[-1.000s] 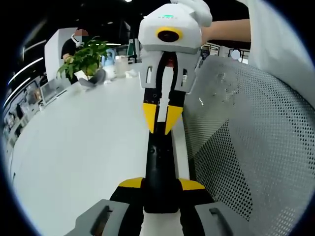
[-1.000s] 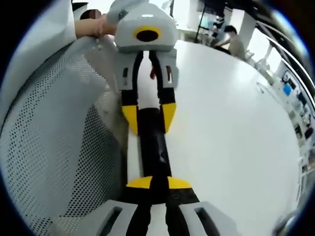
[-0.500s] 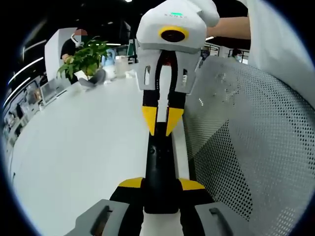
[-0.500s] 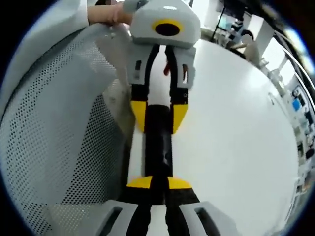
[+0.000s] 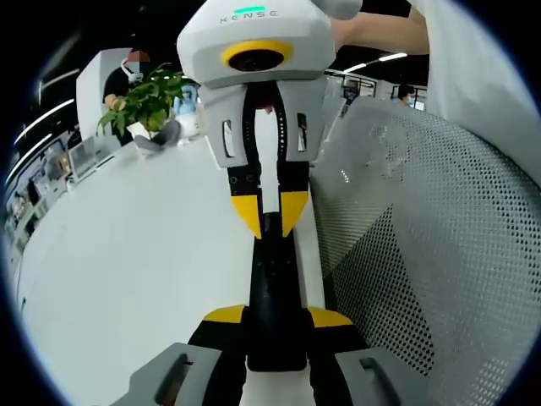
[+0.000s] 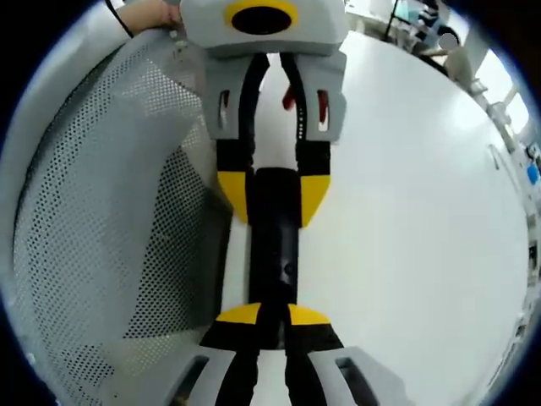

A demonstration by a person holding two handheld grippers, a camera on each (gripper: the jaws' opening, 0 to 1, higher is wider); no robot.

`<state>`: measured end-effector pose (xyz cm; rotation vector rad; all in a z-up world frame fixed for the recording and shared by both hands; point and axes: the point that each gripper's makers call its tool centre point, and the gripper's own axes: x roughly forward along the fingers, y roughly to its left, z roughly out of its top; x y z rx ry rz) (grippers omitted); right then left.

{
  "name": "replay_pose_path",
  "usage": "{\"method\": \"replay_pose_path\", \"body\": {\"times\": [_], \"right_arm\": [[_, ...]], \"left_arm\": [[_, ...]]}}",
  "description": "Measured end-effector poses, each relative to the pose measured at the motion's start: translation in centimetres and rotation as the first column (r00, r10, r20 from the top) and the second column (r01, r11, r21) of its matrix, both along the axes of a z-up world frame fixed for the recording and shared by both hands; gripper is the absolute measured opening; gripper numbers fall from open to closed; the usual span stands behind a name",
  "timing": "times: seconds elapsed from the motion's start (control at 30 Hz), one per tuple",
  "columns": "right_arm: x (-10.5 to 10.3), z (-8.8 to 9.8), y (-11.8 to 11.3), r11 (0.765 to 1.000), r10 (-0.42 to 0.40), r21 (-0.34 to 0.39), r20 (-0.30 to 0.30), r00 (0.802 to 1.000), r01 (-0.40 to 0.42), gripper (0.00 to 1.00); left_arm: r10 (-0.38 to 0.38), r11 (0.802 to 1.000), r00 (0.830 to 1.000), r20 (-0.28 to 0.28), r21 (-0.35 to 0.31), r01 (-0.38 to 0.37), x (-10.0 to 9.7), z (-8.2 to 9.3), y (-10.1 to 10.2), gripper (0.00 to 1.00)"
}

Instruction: Press the specified remote control buttons in sequence, fully releasing each button before pressing the next.

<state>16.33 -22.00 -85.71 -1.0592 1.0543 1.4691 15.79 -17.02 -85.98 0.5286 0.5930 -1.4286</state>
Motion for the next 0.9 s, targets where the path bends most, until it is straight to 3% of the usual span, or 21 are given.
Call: {"method": "replay_pose_path", "body": {"times": [0.07,0.17,0.23,0.27,0.37,0.4,0.5,0.8,0.9], "right_arm": [[0.1,0.1,0.0,0.995,-0.098,0.025,-0.002,0.995,0.098,0.07],[0.0,0.1,0.0,0.995,-0.040,0.092,0.054,0.998,0.035,0.06],[0.0,0.2,0.0,0.982,-0.112,0.160,0.051,0.992,0.102,0.06],[0.0,0.3,0.0,0.967,-0.159,0.206,0.044,0.986,0.146,0.06],[0.0,0.5,0.1,0.938,-0.177,0.310,0.048,0.983,0.154,0.06],[0.0,0.6,0.2,0.912,-0.205,0.370,0.034,0.978,0.179,0.06],[0.1,0.6,0.3,0.867,-0.251,0.447,0.006,0.968,0.221,0.06],[-0.2,0.6,0.9,0.855,-0.232,0.479,0.015,0.973,0.196,0.11],[-0.1,0.6,0.9,0.861,-0.214,0.475,0.015,0.977,0.181,0.11]], "left_arm": [[0.000,1.000,1.000,0.000,0.000,0.000,0.0,0.0,0.0,0.26],[0.001,1.000,1.000,0.003,0.000,-0.001,0.0,0.0,0.0,0.26],[0.003,1.000,1.000,0.005,0.000,-0.003,0.0,0.0,0.0,0.26],[0.003,1.000,1.000,0.005,0.001,-0.003,0.0,0.0,0.0,0.26],[0.002,1.000,1.000,0.005,0.001,-0.002,0.1,0.0,0.0,0.26],[0.002,1.000,1.000,0.005,0.001,-0.002,0.1,0.0,0.0,0.26],[0.001,1.000,1.000,0.005,0.001,-0.001,0.1,0.0,0.0,0.26],[0.003,1.000,1.000,0.005,0.000,-0.003,0.1,0.0,0.0,0.26],[0.003,1.000,1.000,0.005,-0.001,-0.003,0.2,0.0,0.0,0.26]]}}
